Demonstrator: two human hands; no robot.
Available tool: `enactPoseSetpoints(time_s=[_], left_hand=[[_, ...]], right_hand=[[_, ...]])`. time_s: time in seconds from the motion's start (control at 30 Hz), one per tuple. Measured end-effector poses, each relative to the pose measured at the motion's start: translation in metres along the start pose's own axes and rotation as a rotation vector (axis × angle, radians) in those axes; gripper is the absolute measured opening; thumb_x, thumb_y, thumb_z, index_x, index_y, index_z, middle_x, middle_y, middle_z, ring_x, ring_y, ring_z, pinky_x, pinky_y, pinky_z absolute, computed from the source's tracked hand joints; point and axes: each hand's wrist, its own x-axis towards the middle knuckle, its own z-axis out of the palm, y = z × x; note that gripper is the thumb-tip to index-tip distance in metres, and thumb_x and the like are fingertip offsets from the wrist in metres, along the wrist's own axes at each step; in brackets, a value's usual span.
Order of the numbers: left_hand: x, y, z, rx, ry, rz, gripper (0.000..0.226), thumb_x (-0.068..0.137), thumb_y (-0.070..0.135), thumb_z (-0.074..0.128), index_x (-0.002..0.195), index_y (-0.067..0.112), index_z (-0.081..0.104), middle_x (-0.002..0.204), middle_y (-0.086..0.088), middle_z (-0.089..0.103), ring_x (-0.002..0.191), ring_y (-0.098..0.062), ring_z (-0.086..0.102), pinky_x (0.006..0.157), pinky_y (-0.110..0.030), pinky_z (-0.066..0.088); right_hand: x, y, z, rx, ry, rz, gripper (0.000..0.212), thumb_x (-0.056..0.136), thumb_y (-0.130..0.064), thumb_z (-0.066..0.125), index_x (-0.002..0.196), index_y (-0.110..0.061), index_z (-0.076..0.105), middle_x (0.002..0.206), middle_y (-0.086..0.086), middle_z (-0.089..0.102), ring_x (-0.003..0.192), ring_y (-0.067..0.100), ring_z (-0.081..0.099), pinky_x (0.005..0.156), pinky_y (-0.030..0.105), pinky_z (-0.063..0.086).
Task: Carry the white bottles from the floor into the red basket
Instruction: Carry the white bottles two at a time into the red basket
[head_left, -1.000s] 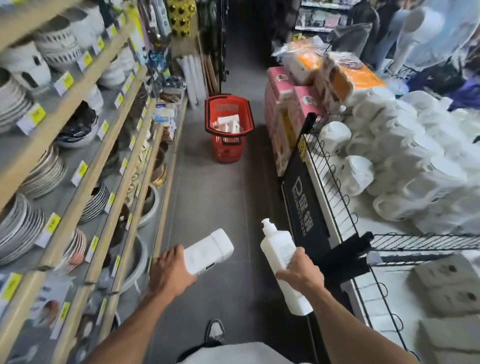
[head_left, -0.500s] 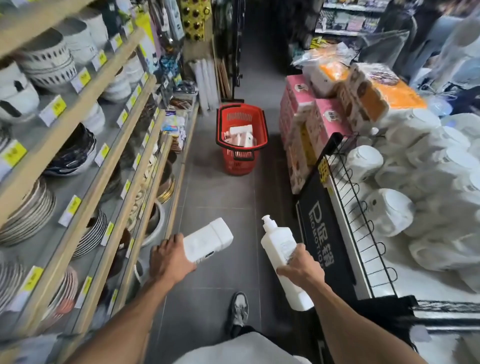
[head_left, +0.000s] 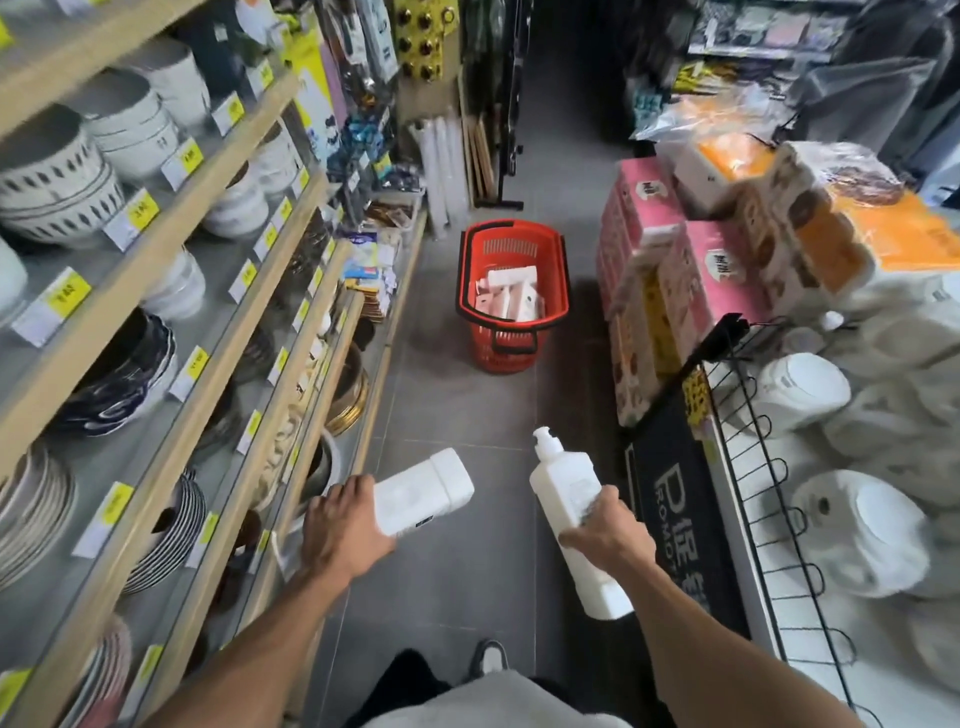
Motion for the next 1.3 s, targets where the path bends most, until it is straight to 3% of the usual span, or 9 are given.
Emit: enactPoseSetpoints(time_s=[0.27, 0.83, 1.1, 1.3], left_hand=[[0.08, -0.012, -0.008, 0.036, -0.054, 0.057, 0.075, 0.059, 0.05, 0.083, 0.12, 0.018, 0.053, 0.119, 0.0, 0.065, 0.107, -0.02, 0.06, 0.088, -0.036, 0.044], [0.286, -0.015, -0.066, 0.036, -0.026, 0.216, 0.069, 0.062, 0.049, 0.078, 0.118, 0.018, 0.052, 0.121, -0.002, 0.065, 0.112, -0.024, 0.06, 0.087, -0.037, 0.04], [0.356, 0.013, -0.084, 0.094, -0.033, 0.242, 0.067, 0.066, 0.051, 0.075, 0.12, 0.021, 0.048, 0.123, 0.002, 0.063, 0.114, -0.02, 0.058, 0.09, -0.036, 0.04], [0.406, 0.033, -0.099, 0.123, -0.059, 0.2, 0.072, 0.067, 0.051, 0.076, 0.125, 0.021, 0.046, 0.129, 0.003, 0.061, 0.119, -0.019, 0.055, 0.095, -0.036, 0.04]], right_hand=[[0.054, -0.052, -0.005, -0.003, -0.026, 0.035, 0.068, 0.069, -0.048, 0.079, 0.112, -0.024, 0.033, 0.106, -0.004, 0.058, 0.089, 0.02, 0.065, 0.078, 0.042, 0.059], [0.161, -0.181, -0.052, 0.063, 0.063, 0.131, 0.067, 0.065, -0.047, 0.077, 0.11, -0.021, 0.035, 0.106, -0.001, 0.059, 0.092, 0.025, 0.064, 0.081, 0.04, 0.056], [0.23, -0.204, -0.083, 0.065, 0.055, 0.136, 0.065, 0.065, -0.047, 0.077, 0.108, -0.021, 0.035, 0.105, -0.002, 0.058, 0.088, 0.024, 0.06, 0.075, 0.035, 0.05], [0.28, -0.211, -0.096, 0.046, -0.008, 0.125, 0.069, 0.065, -0.051, 0.078, 0.111, -0.023, 0.035, 0.105, -0.004, 0.057, 0.09, 0.022, 0.063, 0.078, 0.038, 0.056]])
